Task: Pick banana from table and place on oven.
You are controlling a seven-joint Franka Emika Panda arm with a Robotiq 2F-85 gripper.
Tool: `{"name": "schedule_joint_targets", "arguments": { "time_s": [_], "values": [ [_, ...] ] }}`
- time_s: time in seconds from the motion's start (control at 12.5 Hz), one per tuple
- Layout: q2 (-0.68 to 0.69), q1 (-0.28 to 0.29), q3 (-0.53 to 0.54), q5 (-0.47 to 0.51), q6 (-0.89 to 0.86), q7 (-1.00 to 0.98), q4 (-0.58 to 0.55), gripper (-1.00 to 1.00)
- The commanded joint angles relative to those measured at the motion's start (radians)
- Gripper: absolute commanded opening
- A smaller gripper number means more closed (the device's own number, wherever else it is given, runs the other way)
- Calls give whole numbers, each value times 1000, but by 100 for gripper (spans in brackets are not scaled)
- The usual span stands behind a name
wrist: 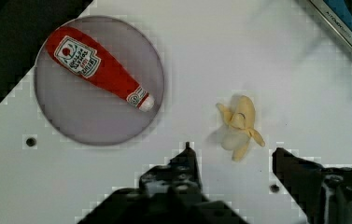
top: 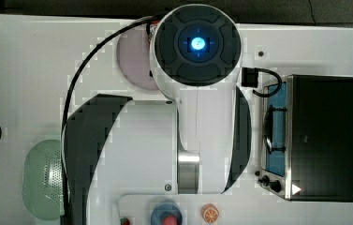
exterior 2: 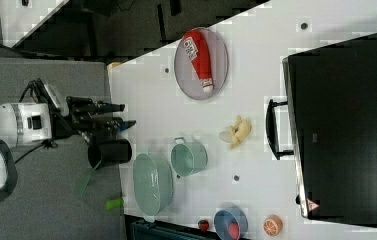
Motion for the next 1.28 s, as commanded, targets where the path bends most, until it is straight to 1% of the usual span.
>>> {"name": "schedule_joint_targets", "arguments": {
  "time_s": [0.08,0.24,0.56,0.72,0.96,1.28],
  "values": [
    [-387,-25,-43,4,-138,-30,-216,59],
    [-386,-25,-43,4,-138,-30,-216,99],
    [-353,-25,-42,4,-133,-30,-254,100],
    [-304,-25,-41,4,-71,-30,-299,100],
    [-207,-25,-41,4,111,-32,-379,100],
    [-70,-25,-43,4,441,-32,-514,100]
  ]
}}
